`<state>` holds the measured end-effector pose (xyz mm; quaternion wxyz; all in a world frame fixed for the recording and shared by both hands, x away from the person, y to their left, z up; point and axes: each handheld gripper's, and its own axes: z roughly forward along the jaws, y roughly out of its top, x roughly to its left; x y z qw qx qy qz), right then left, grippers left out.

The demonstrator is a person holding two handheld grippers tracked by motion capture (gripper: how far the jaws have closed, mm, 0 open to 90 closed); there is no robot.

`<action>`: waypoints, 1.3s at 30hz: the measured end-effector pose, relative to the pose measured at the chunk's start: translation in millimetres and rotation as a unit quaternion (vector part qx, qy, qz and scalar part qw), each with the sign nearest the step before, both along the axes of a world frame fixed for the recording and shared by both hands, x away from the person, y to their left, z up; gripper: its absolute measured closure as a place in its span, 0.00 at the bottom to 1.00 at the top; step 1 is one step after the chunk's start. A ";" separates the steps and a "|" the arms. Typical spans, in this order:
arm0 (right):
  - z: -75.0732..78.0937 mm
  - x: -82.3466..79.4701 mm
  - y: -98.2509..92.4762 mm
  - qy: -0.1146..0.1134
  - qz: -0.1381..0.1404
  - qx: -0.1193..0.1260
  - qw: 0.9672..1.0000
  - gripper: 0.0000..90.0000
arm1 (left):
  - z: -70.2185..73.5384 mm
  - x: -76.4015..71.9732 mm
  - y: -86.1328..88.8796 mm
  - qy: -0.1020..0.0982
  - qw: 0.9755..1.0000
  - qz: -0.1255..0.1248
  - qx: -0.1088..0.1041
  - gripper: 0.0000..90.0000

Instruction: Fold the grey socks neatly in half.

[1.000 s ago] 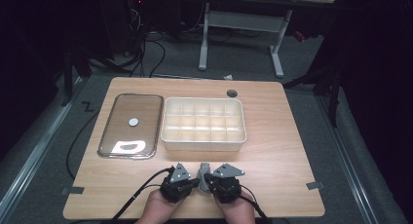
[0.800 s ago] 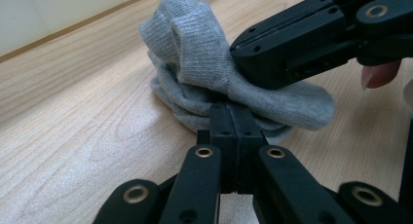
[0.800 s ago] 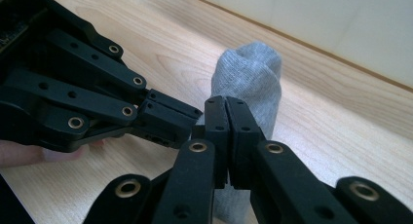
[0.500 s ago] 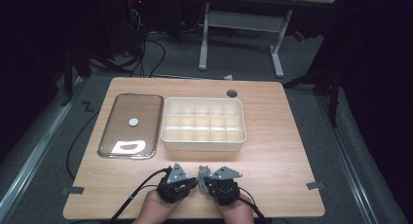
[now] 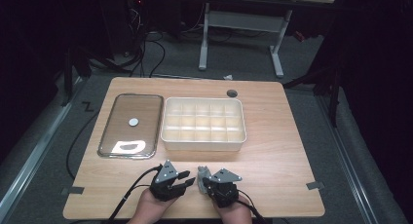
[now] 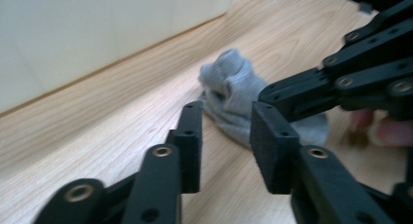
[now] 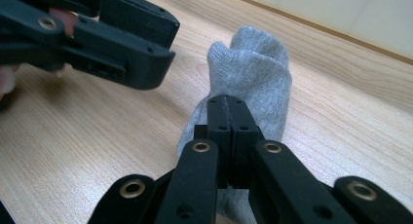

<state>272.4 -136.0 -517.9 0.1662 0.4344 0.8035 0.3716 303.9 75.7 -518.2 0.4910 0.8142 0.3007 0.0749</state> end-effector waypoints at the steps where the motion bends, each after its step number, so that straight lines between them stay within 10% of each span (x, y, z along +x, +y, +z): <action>1: -0.4 -0.2 -0.2 0.000 -0.001 0.004 1.000 1.00 | 2.6 -0.2 -0.2 -0.002 1.000 -0.003 -0.003 0.79; 6: -2.0 -1.3 -1.1 -0.005 0.000 0.009 1.000 1.00 | 17.2 3.3 -4.5 -0.011 1.000 -0.006 -0.024 1.00; 14: -3.9 -1.0 -3.5 -0.009 0.005 0.016 1.000 1.00 | 42.0 11.5 -41.1 -0.023 0.999 -0.036 -0.017 1.00; 28: -5.0 -1.3 -3.6 -0.015 0.017 0.016 1.000 1.00 | 1.9 30.2 -50.7 0.037 0.999 -0.016 0.024 1.00; 39: 2.4 -15.4 -11.2 -0.019 0.033 0.017 0.999 1.00 | -8.7 27.7 -48.1 0.023 0.999 -0.020 0.017 1.00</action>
